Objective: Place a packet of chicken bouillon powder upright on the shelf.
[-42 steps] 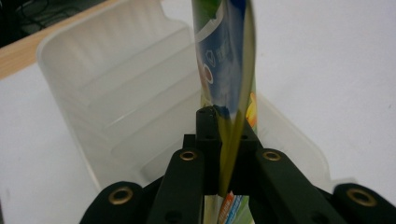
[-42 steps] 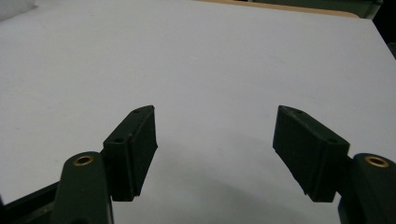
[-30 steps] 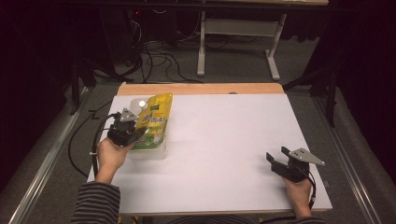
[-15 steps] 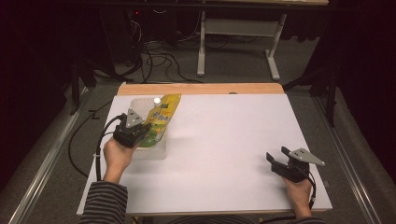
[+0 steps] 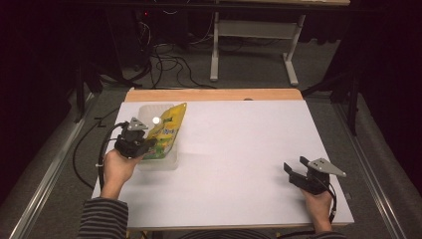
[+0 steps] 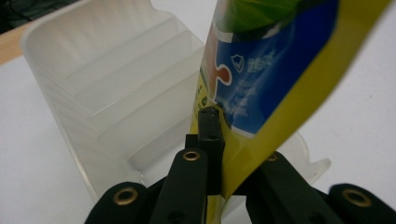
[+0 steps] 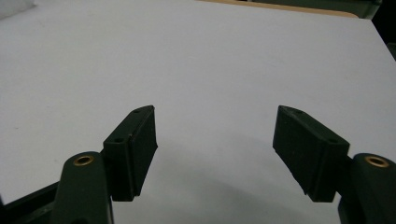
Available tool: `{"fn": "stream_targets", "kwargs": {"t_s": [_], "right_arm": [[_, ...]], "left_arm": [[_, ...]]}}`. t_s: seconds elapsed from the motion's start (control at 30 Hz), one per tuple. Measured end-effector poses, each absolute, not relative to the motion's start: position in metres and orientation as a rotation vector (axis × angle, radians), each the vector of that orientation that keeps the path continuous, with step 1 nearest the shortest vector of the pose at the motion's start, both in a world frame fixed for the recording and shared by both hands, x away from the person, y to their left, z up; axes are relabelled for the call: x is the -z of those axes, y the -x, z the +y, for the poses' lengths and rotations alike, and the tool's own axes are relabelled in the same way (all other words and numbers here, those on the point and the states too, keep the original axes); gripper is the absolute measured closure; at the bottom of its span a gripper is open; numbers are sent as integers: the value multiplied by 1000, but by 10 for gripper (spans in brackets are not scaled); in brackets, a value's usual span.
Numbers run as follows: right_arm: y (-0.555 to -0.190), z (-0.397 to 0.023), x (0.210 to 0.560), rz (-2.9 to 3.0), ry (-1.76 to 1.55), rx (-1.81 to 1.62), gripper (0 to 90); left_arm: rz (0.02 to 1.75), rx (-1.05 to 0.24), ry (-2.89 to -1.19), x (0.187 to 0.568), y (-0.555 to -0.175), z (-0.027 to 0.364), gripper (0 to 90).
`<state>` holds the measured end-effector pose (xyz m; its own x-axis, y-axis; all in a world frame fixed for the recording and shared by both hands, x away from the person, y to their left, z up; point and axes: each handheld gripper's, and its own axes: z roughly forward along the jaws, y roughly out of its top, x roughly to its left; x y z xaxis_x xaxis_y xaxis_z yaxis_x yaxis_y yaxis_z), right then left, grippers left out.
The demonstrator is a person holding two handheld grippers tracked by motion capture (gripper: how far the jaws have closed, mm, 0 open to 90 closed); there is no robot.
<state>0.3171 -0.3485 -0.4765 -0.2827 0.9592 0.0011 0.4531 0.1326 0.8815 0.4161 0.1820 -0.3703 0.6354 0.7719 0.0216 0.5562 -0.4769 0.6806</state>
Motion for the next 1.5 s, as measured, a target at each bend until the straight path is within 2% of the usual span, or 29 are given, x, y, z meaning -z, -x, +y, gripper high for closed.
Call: {"fn": "stream_targets", "kwargs": {"t_s": [0.1,0.33,0.63,0.8,1.07,1.5], "right_arm": [[-317,-349,477,1816,-1360,-1090,310],[-317,-349,477,1815,-1366,-1089,310],[-317,-348,477,1819,-1359,-1088,310],[-317,-348,477,1818,-1359,-1086,310],[-318,-348,477,1823,-1351,-1077,311],[-318,-347,477,1825,-1350,-1071,311]], "left_arm": [[1036,-498,-2223,370,-415,179,884],[998,-589,-2137,374,-410,177,896],[965,-660,-2025,384,-406,177,896],[978,-619,-2012,394,-408,181,894],[1001,-547,-2150,393,-402,188,886],[1001,-541,-2105,402,-398,196,881]]}}
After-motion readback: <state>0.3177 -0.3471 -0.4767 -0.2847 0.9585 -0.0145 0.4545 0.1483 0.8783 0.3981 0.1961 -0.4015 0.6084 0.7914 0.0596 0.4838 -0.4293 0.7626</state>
